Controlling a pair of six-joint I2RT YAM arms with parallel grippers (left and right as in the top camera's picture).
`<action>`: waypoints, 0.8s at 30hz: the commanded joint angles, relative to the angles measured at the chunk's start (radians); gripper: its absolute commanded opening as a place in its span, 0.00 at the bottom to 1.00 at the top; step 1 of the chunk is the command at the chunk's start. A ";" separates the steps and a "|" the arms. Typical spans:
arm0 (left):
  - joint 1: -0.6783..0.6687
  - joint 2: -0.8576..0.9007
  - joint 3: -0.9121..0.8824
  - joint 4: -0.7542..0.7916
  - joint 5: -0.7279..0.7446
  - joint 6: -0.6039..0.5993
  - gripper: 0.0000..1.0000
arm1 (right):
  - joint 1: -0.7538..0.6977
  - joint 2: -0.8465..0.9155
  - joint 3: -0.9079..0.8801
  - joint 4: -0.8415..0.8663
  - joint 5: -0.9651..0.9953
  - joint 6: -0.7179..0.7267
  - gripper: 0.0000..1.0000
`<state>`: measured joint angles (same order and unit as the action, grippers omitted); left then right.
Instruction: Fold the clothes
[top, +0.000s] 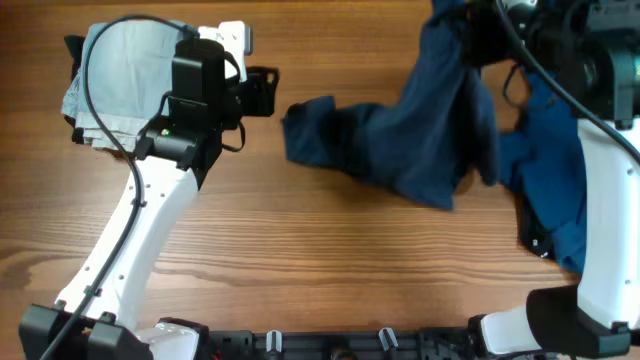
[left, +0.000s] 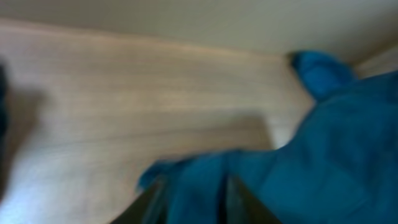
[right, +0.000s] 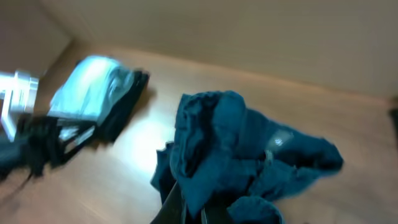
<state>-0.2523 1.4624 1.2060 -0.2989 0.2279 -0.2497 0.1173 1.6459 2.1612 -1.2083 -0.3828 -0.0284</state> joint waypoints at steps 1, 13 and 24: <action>0.019 0.053 -0.001 0.092 0.130 0.036 0.39 | 0.003 -0.069 0.005 -0.096 -0.144 -0.123 0.04; 0.055 0.378 -0.001 0.422 0.820 0.089 0.69 | 0.003 -0.176 0.003 -0.399 -0.271 -0.333 0.04; -0.114 0.531 -0.001 0.782 1.252 0.089 0.88 | 0.003 -0.176 0.003 -0.399 -0.290 -0.313 0.04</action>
<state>-0.3099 1.9667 1.2007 0.4480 1.4414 -0.1726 0.1173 1.4742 2.1605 -1.6150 -0.6140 -0.3386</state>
